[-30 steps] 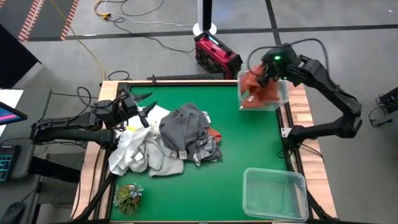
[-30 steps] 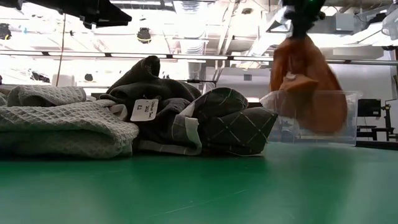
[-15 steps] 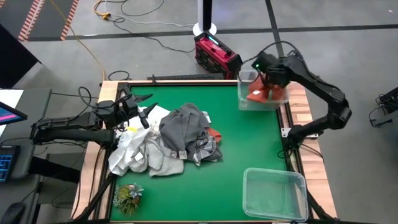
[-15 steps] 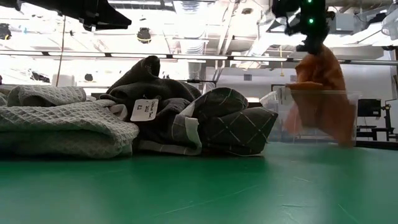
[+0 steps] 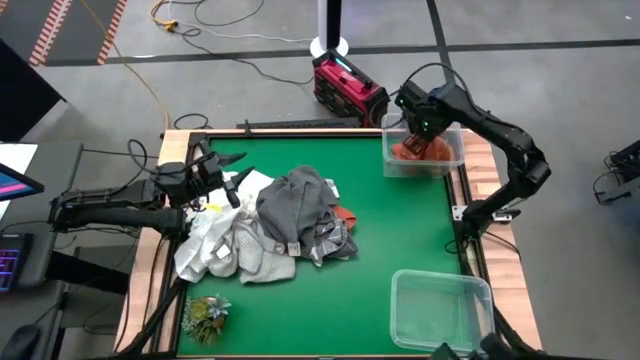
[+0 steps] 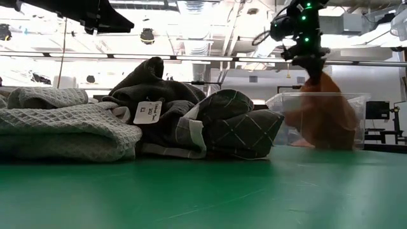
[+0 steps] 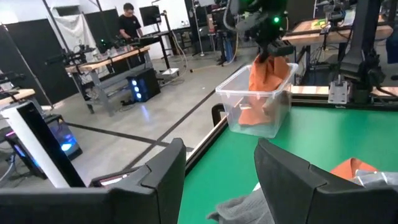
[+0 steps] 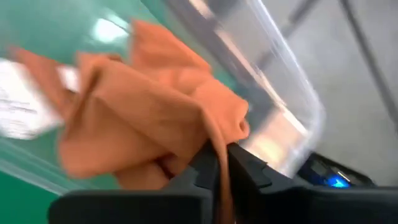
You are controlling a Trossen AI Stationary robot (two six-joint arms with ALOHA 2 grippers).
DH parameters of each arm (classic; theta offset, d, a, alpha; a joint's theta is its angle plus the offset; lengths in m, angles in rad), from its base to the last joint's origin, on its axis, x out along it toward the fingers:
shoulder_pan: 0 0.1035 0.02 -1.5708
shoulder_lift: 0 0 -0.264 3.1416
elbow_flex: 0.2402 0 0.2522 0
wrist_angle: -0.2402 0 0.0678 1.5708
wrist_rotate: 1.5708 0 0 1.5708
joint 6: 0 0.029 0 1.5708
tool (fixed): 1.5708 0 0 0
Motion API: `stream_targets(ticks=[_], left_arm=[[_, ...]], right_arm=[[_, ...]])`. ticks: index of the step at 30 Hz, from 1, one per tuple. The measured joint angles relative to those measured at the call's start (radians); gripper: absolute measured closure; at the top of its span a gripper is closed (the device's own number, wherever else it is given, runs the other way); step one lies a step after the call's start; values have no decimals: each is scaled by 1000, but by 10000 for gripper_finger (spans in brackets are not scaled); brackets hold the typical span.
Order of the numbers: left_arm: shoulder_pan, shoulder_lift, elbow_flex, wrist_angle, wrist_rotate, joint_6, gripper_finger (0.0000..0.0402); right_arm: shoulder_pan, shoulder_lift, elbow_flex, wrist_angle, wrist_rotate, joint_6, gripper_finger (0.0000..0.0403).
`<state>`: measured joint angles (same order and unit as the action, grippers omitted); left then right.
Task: Sort towels by color in basket
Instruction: Put the orange towel into the top transparent bin, then put the gray towel into the top transparent bin
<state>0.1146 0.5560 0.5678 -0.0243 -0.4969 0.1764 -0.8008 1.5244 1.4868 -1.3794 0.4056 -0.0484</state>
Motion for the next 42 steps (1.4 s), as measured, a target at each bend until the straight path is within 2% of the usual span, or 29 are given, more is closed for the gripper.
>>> stream_targets(ticks=[4,8,11,15,18,22,26,34,39,42], left_arm=[[0,0,0,-24,0,0,221],[0,0,0,-49,2,-2,221],[0,0,0,-63,11,-3,221],[0,0,0,-68,70,7,221],[0,0,0,-61,85,25,221],[0,5,0,-44,85,25,221],[0,27,0,-39,86,18,221],[0,61,0,-59,127,-54,221],[-5,61,0,-52,139,-89,221],[-24,61,0,-56,155,-110,221]], right_arm=[[-39,2,0,53,-218,-41,300],[-54,23,0,65,-296,-79,250],[-57,32,2,76,-392,-93,213],[-53,31,50,15,-408,-96,172],[-31,-13,87,63,-404,-64,156],[119,-75,68,215,-400,-95,153],[317,-106,-29,447,-411,-105,153],[666,-43,-252,932,-428,-136,152],[826,62,-288,1176,-264,-226,152],[881,141,-290,1294,-225,-296,152]])
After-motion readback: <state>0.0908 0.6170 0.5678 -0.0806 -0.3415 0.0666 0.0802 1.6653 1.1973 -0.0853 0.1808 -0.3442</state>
